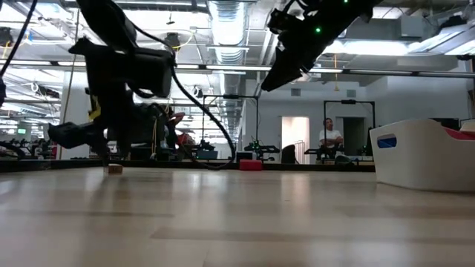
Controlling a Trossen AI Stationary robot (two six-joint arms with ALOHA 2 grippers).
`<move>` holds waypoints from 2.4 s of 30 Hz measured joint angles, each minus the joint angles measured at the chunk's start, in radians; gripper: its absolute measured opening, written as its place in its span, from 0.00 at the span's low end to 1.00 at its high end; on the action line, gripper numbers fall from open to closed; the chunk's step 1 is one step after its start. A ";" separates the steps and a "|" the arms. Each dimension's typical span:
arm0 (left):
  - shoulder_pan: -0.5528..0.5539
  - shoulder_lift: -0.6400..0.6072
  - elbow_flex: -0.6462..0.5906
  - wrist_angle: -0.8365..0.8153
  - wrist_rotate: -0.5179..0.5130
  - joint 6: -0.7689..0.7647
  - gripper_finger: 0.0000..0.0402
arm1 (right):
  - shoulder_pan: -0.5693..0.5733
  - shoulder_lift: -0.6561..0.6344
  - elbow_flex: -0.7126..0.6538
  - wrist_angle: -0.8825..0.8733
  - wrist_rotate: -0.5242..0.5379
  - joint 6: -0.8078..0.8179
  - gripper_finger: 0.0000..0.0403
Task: Sort blocks by size
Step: Put the wooden block into the white bin
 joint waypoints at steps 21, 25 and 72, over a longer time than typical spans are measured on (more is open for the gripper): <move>0.200 0.016 0.011 0.020 0.230 0.377 0.41 | 0.013 0.000 0.000 0.007 -0.001 0.005 0.51; 0.200 0.016 0.011 0.023 0.231 0.431 0.41 | 0.022 0.000 0.000 0.007 0.001 0.008 0.51; 0.044 -0.274 -0.129 1.492 0.649 -0.349 0.24 | 0.187 -0.104 -0.214 0.314 0.078 -0.046 0.51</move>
